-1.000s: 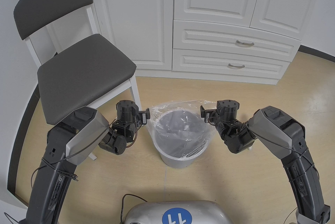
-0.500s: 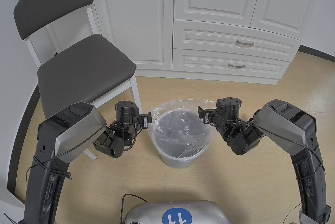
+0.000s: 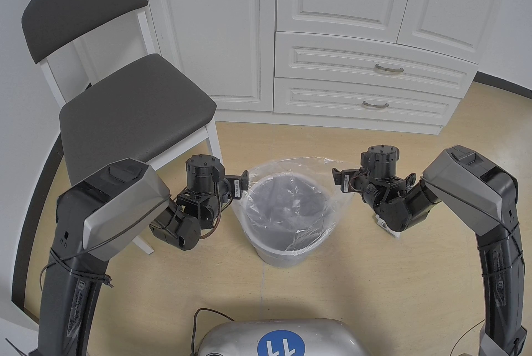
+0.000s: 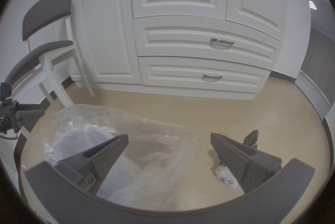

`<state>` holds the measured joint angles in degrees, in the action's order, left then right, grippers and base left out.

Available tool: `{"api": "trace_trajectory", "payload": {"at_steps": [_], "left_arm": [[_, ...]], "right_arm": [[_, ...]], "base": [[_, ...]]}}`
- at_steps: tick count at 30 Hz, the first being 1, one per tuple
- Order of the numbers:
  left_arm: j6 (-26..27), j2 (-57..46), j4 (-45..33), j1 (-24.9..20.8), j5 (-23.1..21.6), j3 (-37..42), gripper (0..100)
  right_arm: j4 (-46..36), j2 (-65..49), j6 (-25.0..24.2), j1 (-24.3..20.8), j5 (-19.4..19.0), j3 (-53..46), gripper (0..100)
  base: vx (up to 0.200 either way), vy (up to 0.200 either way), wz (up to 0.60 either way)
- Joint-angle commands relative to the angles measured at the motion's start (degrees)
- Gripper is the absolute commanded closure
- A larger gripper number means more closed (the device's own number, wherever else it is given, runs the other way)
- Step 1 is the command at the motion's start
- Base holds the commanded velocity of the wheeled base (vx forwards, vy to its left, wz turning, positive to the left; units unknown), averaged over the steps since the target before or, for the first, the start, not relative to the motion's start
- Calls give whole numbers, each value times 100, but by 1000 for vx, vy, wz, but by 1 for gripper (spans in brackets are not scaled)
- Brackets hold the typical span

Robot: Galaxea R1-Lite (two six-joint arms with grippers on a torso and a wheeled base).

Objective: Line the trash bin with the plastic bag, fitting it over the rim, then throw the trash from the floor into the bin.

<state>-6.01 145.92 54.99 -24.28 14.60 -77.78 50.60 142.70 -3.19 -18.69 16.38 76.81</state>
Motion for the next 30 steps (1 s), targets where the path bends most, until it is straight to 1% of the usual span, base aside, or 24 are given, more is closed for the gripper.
{"api": "trace_trajectory", "payload": {"at_steps": [1,5,9,11,16,22,30], "left_arm": [[-14,736,73,-15,95,-528,0],[3,1070,73,20,236,-862,0],[-5,1184,47,99,236,-1117,0],[-23,1351,38,178,271,-1433,0],[-14,1536,20,249,394,-1715,0],[-14,1650,20,249,403,-1890,0],[-5,1756,12,249,412,-1952,0]], "right_arm": [[-112,592,-6,260,-30,528,0],[-138,979,-41,322,-30,888,0],[-130,1181,-138,340,-21,1125,0],[-121,1313,-226,331,-21,1310,0],[-59,1647,-357,322,32,1732,0],[-86,2025,-647,313,40,2277,0],[-147,2156,-665,348,40,2391,0]], "base": [[0,0,0],[0,0,0],[0,0,0],[0,0,0],[0,0,0],[0,0,0],[0,0,0]]}}
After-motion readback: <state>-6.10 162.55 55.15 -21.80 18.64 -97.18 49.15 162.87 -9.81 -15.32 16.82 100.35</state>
